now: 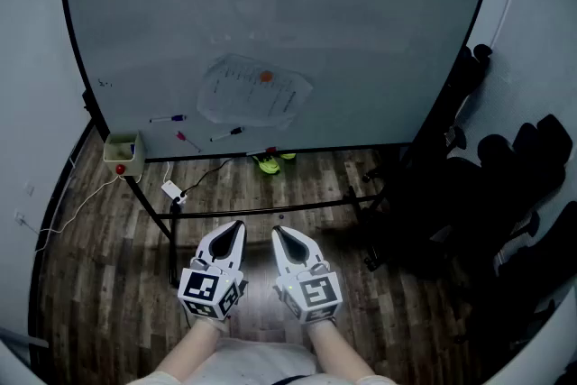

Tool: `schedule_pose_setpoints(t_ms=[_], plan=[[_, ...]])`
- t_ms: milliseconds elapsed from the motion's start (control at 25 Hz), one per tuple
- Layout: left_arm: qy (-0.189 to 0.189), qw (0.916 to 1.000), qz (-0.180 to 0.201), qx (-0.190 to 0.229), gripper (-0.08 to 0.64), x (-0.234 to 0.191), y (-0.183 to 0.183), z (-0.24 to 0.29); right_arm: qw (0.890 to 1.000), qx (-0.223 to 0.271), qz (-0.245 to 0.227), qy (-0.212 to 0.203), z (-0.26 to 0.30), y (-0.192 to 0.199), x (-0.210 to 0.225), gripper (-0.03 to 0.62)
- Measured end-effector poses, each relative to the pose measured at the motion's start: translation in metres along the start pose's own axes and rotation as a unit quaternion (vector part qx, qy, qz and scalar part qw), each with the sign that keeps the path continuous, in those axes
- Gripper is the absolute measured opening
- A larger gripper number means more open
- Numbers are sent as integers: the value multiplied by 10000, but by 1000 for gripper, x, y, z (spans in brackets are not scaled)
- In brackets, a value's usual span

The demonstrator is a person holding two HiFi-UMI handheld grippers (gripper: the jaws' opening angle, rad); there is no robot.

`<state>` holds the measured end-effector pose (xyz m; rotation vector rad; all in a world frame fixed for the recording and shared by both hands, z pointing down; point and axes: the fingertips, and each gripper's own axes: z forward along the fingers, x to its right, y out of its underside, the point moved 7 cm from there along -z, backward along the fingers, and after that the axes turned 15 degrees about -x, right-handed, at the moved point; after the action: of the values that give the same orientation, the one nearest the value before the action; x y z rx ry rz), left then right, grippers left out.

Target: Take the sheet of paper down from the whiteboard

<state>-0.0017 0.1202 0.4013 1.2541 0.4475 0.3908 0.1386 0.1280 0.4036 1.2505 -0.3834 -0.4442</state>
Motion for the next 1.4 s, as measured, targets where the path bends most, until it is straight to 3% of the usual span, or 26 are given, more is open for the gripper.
schedule_pose_setpoints(t_ms=[760,1400], plan=[[-42,9999,102,-20,14,1,1,27,9998,47,-135,-124,19,3,24,18],[65,9999,-11,98,15,-86,-33,110,9997,-19,-191,-170,127,-33,51,18]])
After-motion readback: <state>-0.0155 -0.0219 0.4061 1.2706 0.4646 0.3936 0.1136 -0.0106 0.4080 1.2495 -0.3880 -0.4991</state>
